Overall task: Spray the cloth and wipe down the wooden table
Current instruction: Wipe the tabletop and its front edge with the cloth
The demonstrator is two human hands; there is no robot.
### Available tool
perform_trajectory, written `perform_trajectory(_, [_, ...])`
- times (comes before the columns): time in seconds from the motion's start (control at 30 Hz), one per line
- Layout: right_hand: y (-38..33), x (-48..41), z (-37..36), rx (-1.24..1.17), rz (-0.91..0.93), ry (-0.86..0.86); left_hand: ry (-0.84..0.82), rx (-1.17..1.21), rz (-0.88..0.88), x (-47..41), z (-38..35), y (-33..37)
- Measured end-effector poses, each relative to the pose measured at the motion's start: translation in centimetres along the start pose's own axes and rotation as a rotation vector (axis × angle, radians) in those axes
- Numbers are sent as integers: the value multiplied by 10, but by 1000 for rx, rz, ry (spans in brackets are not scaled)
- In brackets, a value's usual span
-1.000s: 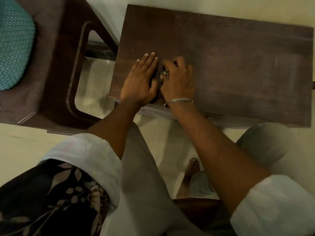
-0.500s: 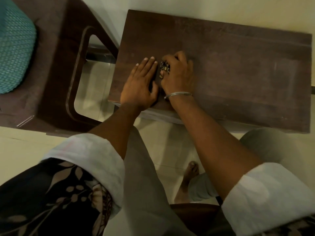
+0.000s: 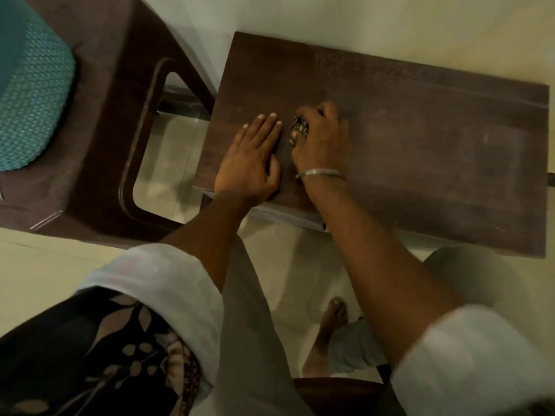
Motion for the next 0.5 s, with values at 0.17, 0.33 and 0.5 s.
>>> perform_trajectory(0.17, [10, -4, -8, -29, 30, 15, -8, -156, 48, -16, -5, 13])
perform_trajectory(0.33, [1, -64, -6, -18, 23, 0, -7, -149, 49, -26, -9, 13])
perform_trajectory(0.5, [10, -27, -10, -3, 37, 34, -31, -126, 50, -29, -10, 13])
Point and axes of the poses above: each hand's wrist, its own x-axis away from the middle knuckle, its own z-axis out of the back of the hand, y = z × x, the point moved 1 cm from there along -x, towards the middle knuckle, and after that the axes turned 9 degrees about -x, right-handed, at the moved point
